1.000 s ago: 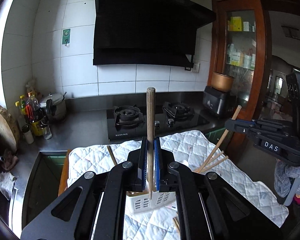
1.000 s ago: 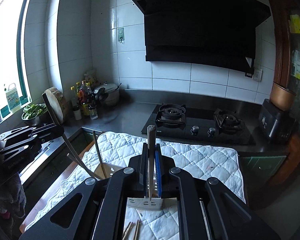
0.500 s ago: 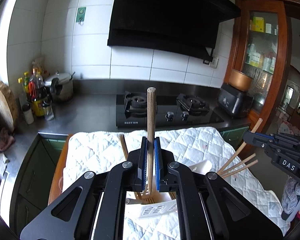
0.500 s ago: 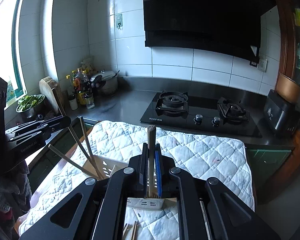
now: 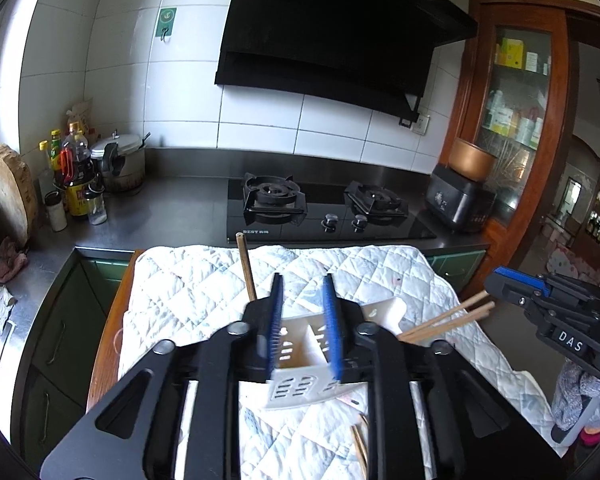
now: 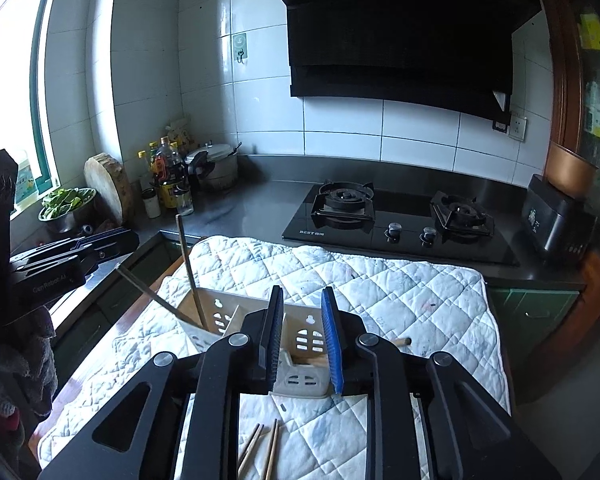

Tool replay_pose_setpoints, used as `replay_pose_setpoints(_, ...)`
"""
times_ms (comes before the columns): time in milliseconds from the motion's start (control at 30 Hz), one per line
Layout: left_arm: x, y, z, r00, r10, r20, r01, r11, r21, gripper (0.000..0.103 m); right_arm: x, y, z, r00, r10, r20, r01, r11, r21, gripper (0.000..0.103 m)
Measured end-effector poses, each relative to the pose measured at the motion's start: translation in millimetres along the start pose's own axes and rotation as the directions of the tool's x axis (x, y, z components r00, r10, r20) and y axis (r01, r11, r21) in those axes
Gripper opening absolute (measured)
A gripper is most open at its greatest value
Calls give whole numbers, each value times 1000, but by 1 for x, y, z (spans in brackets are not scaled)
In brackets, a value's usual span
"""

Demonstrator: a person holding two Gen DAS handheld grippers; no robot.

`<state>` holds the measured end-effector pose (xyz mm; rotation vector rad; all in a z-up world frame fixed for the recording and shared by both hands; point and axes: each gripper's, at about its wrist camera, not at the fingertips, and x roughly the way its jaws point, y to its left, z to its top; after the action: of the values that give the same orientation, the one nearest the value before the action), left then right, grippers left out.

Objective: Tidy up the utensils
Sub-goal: 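Lower the chopsticks into the holder and open both tools, then move both open tools back down to the loose chopsticks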

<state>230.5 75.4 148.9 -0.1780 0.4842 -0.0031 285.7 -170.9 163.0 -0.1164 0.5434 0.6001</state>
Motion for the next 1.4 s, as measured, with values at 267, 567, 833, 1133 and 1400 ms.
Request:
replay_pose_setpoints(267,-45,-13,-49,999,-40,-15,41,999,15,37,-32,12,-70,998,9,-56,-11,1000,-29,20)
replay_pose_setpoints(567,-67,-9,-128,995,-37,-88,34,999,-38,50,-30,27,-183,979,4,-205,-11,999,-34,20)
replay_pose_setpoints(833,-71,8,-178,988,-18,-150,1,993,-117,54,-17,32,-249,950,67,-305,-51,997,60,20)
replay_pose_setpoints(1133,-70,17,-204,980,-11,-201,-21,988,-156,57,-5,38,-260,941,72,-331,-49,996,77,18)
replay_pose_setpoints(1400,-63,14,-222,968,-18,-249,-21,988,-152,57,3,34,-264,936,68,-346,-37,995,94,15)
